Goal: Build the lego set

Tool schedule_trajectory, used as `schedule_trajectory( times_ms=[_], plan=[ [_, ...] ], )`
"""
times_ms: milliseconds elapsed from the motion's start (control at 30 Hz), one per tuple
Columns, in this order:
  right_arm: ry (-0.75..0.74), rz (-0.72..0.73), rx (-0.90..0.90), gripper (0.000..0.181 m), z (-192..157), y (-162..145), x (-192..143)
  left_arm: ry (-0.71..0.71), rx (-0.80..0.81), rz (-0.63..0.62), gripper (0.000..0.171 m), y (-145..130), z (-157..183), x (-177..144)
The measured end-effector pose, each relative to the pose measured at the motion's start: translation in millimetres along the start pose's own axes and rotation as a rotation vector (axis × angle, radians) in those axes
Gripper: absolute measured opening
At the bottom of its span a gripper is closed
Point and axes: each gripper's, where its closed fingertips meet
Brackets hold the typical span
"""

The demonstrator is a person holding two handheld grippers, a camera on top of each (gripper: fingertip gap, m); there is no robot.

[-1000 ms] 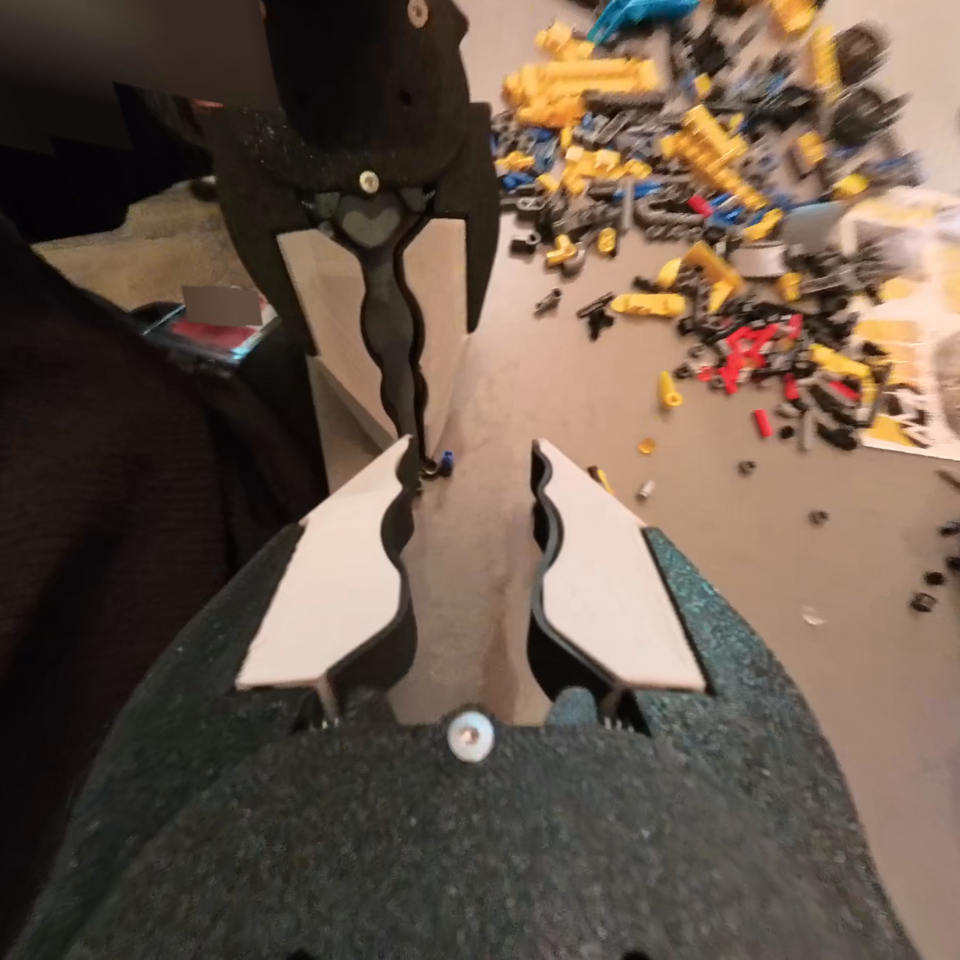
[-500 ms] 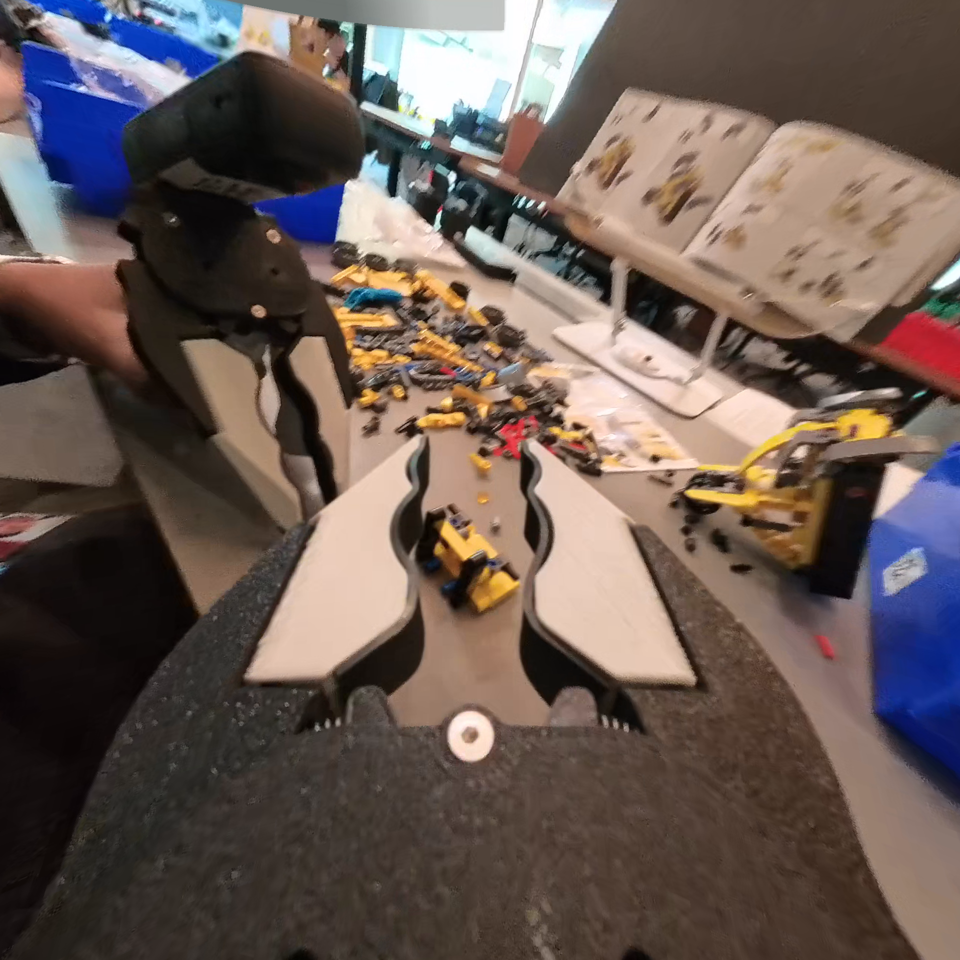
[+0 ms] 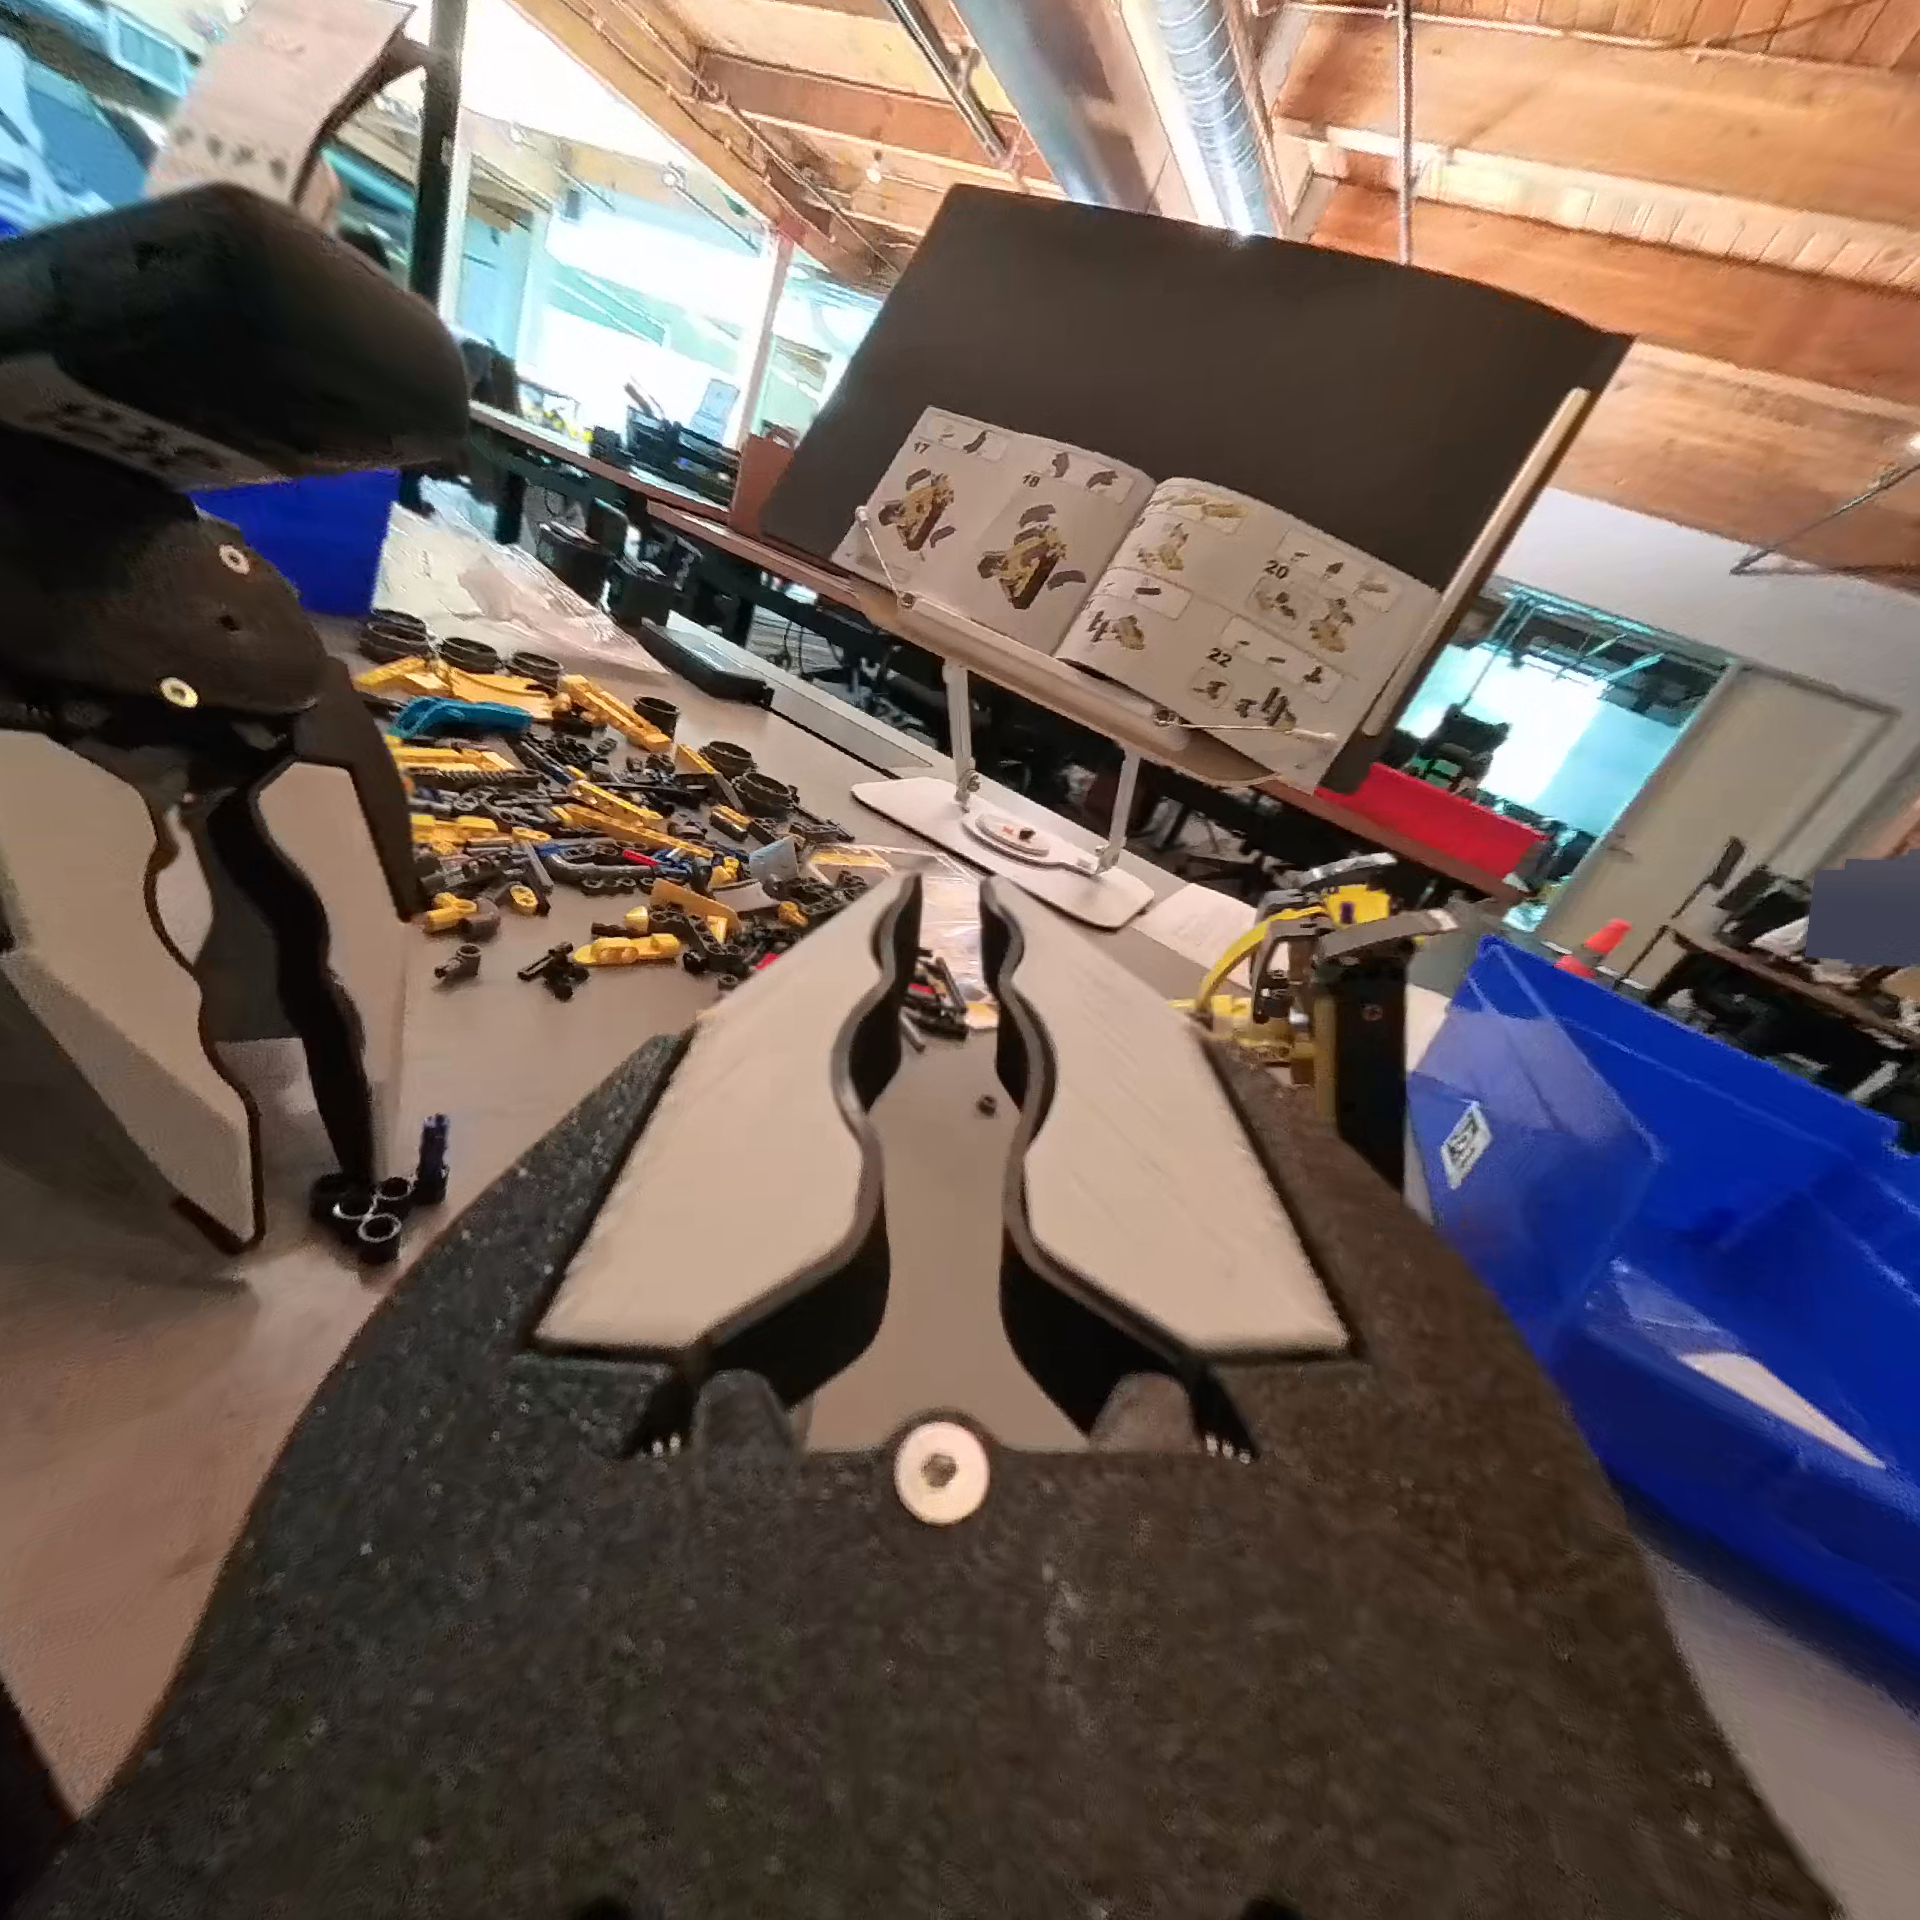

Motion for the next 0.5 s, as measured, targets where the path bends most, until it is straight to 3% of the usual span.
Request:
schedule_trajectory(
  times_ms=[200, 500],
  plan=[
    [0.020, 0.000, 0.115, 0.003, 14, -3, 10, 0.002, -0.007, 0.001, 0.020, 0, -1, 0],
    [0.005, -0.032, 0.212, 0.009, 27, -10, 21, -0.022, -0.024, 0.005, 0.021, 0, 0, 0]
  ],
)
Point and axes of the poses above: each gripper's, where its closed fingertips meet, x out along the fingers, y out of its top, z = x × y across the jaws, and after that the axes turned 10 degrees about -y, right-handed
